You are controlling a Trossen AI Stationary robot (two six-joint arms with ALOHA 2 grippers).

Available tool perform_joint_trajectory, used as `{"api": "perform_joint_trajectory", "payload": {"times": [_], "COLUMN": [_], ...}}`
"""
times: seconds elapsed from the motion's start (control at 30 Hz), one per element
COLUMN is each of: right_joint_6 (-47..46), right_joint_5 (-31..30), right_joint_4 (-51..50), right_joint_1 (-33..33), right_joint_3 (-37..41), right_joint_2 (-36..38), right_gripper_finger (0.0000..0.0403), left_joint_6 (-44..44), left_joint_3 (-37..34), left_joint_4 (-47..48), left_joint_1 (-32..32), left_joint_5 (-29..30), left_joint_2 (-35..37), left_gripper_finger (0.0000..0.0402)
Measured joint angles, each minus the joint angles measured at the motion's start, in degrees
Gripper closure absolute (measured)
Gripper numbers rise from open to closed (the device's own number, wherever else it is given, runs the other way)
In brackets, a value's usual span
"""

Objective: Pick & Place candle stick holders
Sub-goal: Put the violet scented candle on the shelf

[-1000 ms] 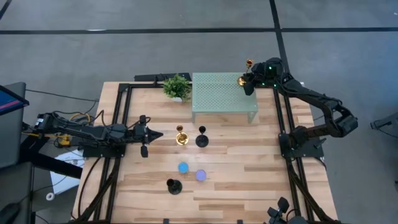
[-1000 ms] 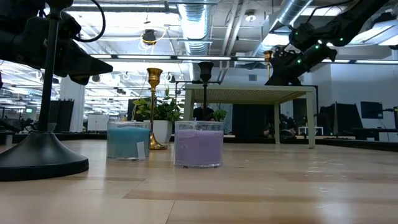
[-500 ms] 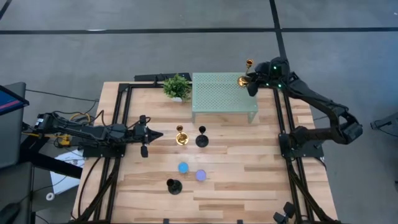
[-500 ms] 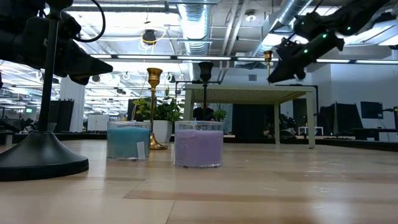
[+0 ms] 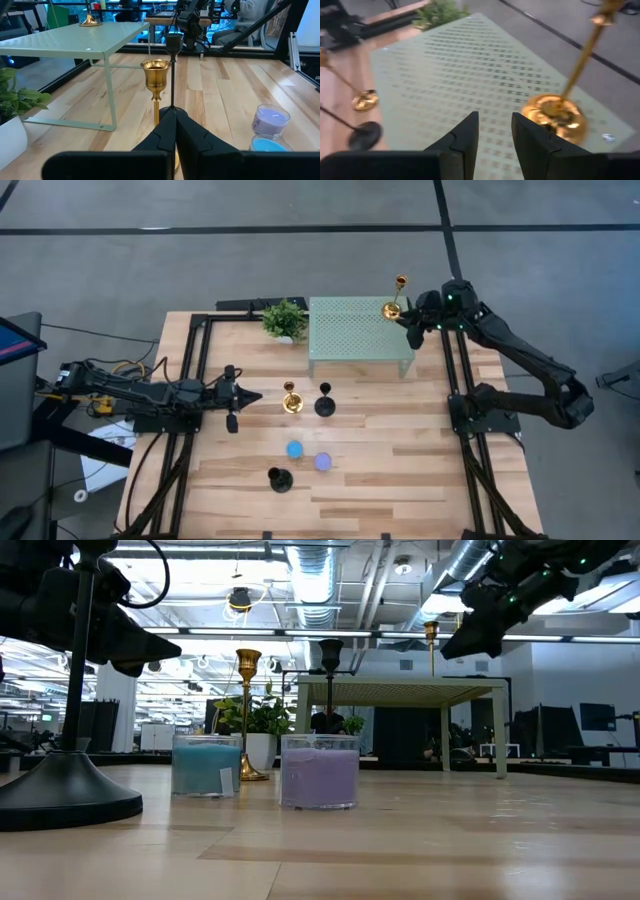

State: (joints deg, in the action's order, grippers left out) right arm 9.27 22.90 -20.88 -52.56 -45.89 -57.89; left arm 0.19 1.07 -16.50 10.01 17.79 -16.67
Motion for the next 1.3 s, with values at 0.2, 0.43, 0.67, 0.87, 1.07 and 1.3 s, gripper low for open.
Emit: {"api": "perform_joint_trajectory", "payload": {"times": [0.2, 0.43, 0.67, 0.87, 1.07, 1.3], "right_joint_6": [-1.93, -6.36, -8.46, -8.91, -6.61, -9.14], "right_joint_5": [0.06, 0.56, 1.09, -2.0, -10.7, -17.0], "right_joint_4": [-3.41, -11.47, -12.86, -11.37, -2.42, 3.27], "right_joint_1": [4.37, 10.51, 18.69, 27.51, 36.46, 42.13], "right_joint_3": [0.0, 0.0, 0.0, 0.0, 2.86, 9.74], "right_joint_2": [2.06, 2.86, 2.86, 2.86, 5.44, 11.7], "right_gripper_finger": [0.0294, 0.0294, 0.0294, 0.0294, 0.0294, 0.0294], "left_joint_6": [0.0, 0.02, 0.01, 0.0, 0.01, 0.02], "left_joint_3": [-0.01, 0.01, 0.01, 0.01, 0.01, 0.01], "left_joint_4": [-0.01, -0.01, -0.01, -0.03, -0.03, -0.03], "left_joint_1": [-0.01, -0.01, 0.0, -0.01, 0.01, -0.01], "left_joint_5": [0.01, 0.01, 0.0, 0.01, 0.01, 0.01], "left_joint_2": [0.0, 0.0, 0.0, 0.0, 0.0, 0.0], "left_gripper_finger": [0.0394, 0.0394, 0.0394, 0.0394, 0.0394, 0.0394]}}
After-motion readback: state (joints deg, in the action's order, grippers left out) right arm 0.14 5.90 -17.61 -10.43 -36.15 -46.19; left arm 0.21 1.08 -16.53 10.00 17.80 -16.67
